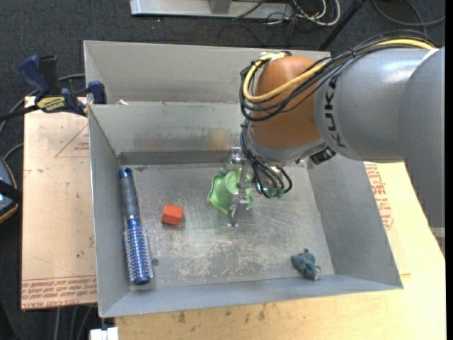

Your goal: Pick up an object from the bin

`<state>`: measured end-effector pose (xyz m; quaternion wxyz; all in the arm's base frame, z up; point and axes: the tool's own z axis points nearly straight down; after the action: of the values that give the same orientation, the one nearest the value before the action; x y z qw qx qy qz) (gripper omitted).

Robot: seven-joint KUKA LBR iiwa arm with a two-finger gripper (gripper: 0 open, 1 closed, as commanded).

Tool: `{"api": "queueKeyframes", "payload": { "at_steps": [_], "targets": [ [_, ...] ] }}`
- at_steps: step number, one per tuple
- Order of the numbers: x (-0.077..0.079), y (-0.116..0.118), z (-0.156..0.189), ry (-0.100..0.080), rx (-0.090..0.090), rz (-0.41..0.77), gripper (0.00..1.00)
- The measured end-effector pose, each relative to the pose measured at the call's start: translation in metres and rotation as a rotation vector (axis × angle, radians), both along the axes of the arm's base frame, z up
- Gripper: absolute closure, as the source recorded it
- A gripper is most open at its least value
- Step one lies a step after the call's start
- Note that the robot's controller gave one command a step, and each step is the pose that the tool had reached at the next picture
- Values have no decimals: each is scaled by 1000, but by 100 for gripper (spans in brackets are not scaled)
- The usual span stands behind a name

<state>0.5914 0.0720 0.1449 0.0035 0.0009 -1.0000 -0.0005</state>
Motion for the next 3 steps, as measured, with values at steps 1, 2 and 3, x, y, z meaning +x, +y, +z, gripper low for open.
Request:
{"api": "queueKeyframes", "payload": {
  "at_steps": [1, 2, 3],
  "targets": [
    [58, -38, -48, -12, 1, 23, 0],
    [58, -35, -49, -23, 1, 76, 0],
    [33, -20, -49, -41, -2, 546, 0]
  ]
}}
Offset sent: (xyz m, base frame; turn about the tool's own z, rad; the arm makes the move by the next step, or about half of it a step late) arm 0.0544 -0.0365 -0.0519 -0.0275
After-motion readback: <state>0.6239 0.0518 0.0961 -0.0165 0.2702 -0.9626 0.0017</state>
